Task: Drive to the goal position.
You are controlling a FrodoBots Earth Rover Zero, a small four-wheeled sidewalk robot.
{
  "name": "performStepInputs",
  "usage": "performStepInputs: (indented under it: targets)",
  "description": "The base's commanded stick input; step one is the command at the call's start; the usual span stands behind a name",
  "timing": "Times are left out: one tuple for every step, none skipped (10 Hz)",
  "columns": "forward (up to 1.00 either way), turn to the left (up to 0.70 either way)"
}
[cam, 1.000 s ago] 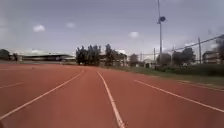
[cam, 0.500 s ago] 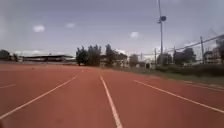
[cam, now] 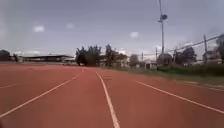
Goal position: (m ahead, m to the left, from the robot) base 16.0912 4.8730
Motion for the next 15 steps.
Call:
performStepInputs:
  targets:
    - [0.45, 0.00]
    - [0.45, 0.00]
    - [0.45, 0.00]
    - [0.45, 0.00]
    - [0.45, 0.00]
    - [0.45, 0.00]
    - [0.45, 0.00]
    - [0.45, 0.00]
    - [0.45, 0.00]
    - [0.45, 0.00]
    - [0.45, 0.00]
    - [0.45, 0.00]
    - [0.45, 0.00]
    - [0.45, 0.00]
    - [0.45, 0.00]
